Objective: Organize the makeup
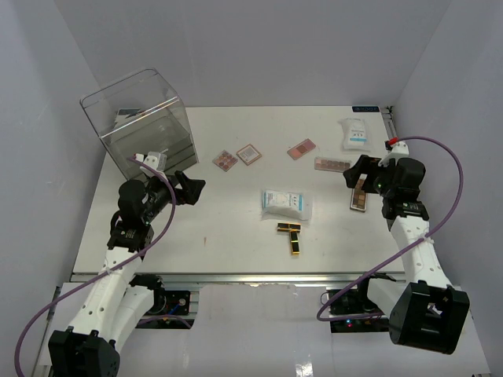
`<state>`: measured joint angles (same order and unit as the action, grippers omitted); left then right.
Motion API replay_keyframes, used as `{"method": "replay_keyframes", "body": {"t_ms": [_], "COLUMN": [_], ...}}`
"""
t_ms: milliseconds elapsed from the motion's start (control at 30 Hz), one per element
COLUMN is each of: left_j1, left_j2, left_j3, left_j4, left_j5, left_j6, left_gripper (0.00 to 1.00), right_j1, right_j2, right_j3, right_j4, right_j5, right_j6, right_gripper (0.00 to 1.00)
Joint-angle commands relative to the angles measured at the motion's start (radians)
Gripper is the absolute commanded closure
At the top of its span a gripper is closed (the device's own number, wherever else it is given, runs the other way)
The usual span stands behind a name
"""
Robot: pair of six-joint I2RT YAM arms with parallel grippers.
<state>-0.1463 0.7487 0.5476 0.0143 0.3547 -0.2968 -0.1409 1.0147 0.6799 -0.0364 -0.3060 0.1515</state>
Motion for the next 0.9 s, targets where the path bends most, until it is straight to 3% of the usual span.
{"method": "replay_keyframes", "body": {"t_ms": [0,133,200,333,533,600,733,867], "left_j1": [0.002,0.002,0.003,0.003,0.007,0.016,0.05,0.053], "left_j2": [-0.005,0.008,0.013,0.026,0.078,0.083,0.032,-0.056], "left_j3": [0.029,0.028,0.027,0.026,0.074,0.101,0.133,0.111], "left_j4": [-0.01,-0.005,-0.001,0.005,0.012,-0.007,-0.036,-0.031], "left_j5": [-0.01,0.003,0.007,0.019,0.022,-0.021,-0.166,-0.427], "left_j6": [-0.024,-0.05,-0.075,-0.165,-0.368,-0.42,-0.56,-0.719], "left_gripper": [0.02,0.02,0.03,0.04,0.04,0.04,0.04,0.04], "right_j1": [-0.005,-0.004,0.006,0.062,0.292,0.324,0.334,0.333], "right_j2": [-0.034,-0.054,-0.051,-0.026,0.1,0.144,0.178,0.103], "right_j3": [0.011,-0.003,0.017,0.082,0.177,0.189,0.172,0.101], "right_j4": [0.006,0.004,-0.06,-0.151,-0.155,-0.108,-0.077,-0.017], "right_j5": [-0.209,-0.554,-0.641,-0.655,-0.477,-0.487,-0.513,-0.541], "right_j6": [-0.111,-0.294,-0.381,-0.488,-0.431,-0.386,-0.366,-0.386], "right_gripper": [0.1,0.1,0.1,0.1,0.1,0.1,0.1,0.1]}}
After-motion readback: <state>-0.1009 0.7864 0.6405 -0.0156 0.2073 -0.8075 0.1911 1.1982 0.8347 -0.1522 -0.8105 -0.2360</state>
